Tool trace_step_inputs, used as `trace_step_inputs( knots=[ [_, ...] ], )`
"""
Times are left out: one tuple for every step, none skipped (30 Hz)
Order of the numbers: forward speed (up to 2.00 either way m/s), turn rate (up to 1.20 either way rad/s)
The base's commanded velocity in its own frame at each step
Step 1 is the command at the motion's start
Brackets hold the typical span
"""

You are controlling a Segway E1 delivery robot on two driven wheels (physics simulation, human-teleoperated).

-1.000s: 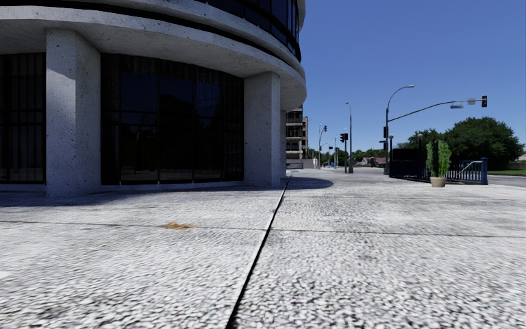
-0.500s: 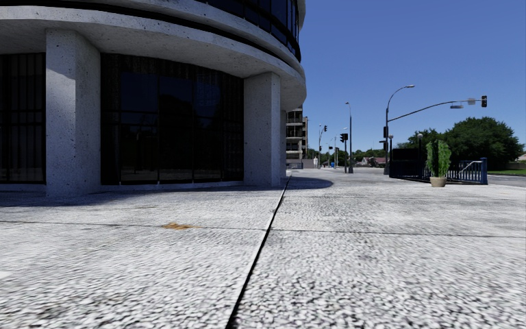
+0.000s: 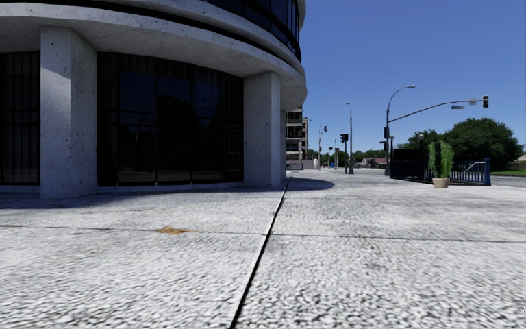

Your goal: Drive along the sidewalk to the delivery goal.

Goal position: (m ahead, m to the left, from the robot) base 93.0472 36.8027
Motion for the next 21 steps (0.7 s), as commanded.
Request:
trace_step_inputs(
  knots=[
    [2.00,0.00],
    [2.00,0.00],
    [2.00,0.00],
    [2.00,0.00],
    [2.00,0.00],
    [2.00,0.00],
    [2.00,0.00],
    [2.00,0.00],
    [2.00,0.00],
    [2.00,0.00],
    [2.00,0.00],
    [2.00,0.00],
    [2.00,0.00],
    [2.00,0.00],
    [2.00,0.00],
    [2.00,0.00],
    [2.00,0.00],
    [2.00,0.00],
    [2.00,0.00],
    [2.00,0.00],
    [2.00,0.00]
  ],
)
